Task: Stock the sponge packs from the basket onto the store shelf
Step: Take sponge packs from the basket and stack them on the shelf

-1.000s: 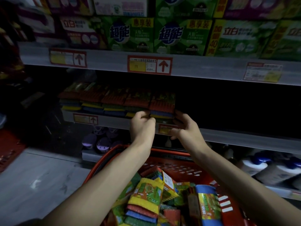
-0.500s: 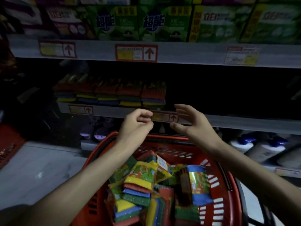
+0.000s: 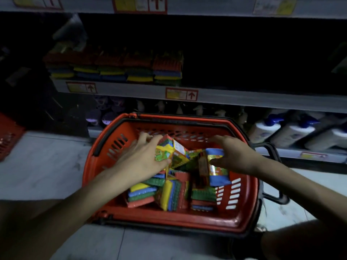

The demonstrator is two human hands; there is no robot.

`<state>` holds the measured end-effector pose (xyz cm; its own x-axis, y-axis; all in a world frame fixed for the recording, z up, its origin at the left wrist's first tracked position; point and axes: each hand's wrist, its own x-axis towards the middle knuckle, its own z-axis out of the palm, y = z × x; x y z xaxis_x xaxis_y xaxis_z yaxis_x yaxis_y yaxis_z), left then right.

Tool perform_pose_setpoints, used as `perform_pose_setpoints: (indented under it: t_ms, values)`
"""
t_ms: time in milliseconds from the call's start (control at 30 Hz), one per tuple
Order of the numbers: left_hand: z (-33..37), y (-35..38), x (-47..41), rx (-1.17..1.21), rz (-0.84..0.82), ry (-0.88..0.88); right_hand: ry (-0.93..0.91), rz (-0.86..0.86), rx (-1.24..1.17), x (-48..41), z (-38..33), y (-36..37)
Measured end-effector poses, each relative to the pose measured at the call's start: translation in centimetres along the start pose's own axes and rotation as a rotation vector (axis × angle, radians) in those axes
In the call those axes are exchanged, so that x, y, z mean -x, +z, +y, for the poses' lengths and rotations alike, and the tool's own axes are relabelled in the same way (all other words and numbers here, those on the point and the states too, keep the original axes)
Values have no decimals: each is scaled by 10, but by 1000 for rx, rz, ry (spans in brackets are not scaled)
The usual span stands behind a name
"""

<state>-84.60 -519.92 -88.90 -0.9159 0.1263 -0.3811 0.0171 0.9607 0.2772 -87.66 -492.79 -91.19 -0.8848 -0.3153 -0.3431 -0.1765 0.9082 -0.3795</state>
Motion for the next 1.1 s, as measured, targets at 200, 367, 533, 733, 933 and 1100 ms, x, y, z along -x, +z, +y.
perform_pose_setpoints:
  t_ms: [200, 367, 533, 733, 933, 1100]
  values:
    - [3, 20, -10, -47, -163, -175, 136, -84, 75, -11, 11, 35]
    - [3, 20, -11, 38, -205, -215, 62, -23, 187, -31, -7, 46]
    - [-11, 12, -4, -56, -200, -202, -76, -38, 38, -61, -29, 60]
    - [-32, 1, 5, -158, -164, -303, -42, -77, -183, -89, -48, 82]
    - [-53, -12, 6, 251, -249, -325, -56, -66, -179, -95, -47, 97]
    - [-56, -27, 11, 740, -225, -338, -58, -31, -136, -90, -48, 106]
